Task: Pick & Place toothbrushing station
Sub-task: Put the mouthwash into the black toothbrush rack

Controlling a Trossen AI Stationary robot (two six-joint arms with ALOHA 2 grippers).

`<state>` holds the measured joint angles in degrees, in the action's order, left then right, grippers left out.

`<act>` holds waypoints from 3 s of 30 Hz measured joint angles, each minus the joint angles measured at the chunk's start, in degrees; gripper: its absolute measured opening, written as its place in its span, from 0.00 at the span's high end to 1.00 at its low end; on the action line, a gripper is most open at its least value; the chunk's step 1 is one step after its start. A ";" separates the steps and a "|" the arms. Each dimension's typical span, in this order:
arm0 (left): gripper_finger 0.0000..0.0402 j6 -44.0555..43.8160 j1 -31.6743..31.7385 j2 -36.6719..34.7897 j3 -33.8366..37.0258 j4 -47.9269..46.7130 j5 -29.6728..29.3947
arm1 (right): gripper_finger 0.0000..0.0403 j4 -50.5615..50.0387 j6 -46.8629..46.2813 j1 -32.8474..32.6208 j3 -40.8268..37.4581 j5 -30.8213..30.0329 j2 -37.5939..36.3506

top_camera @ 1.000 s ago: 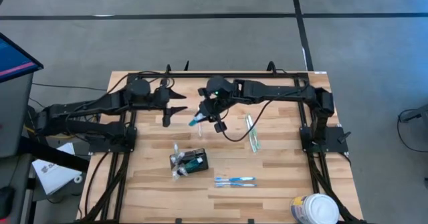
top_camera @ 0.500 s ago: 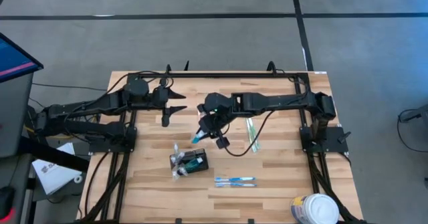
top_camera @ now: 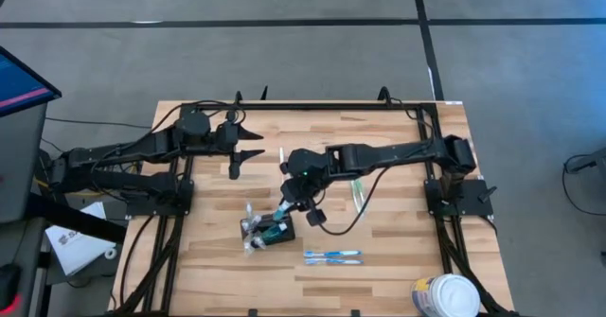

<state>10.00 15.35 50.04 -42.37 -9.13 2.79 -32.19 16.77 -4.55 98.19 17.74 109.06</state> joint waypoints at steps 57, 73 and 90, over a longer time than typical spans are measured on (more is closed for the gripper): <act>0.56 -0.01 -0.02 0.00 0.00 0.28 0.04 | 0.79 6.80 -6.92 -3.61 2.83 0.24 9.49; 0.56 -0.02 -0.02 0.00 0.00 0.29 0.07 | 0.79 3.89 -5.72 -3.22 6.69 0.17 11.34; 0.56 -0.02 -0.02 0.00 0.00 0.45 0.07 | 0.79 2.96 -6.31 -3.07 6.64 -1.55 11.32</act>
<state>9.98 15.33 50.04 -42.37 -8.68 2.85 -29.23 10.46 -7.61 104.84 16.19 120.38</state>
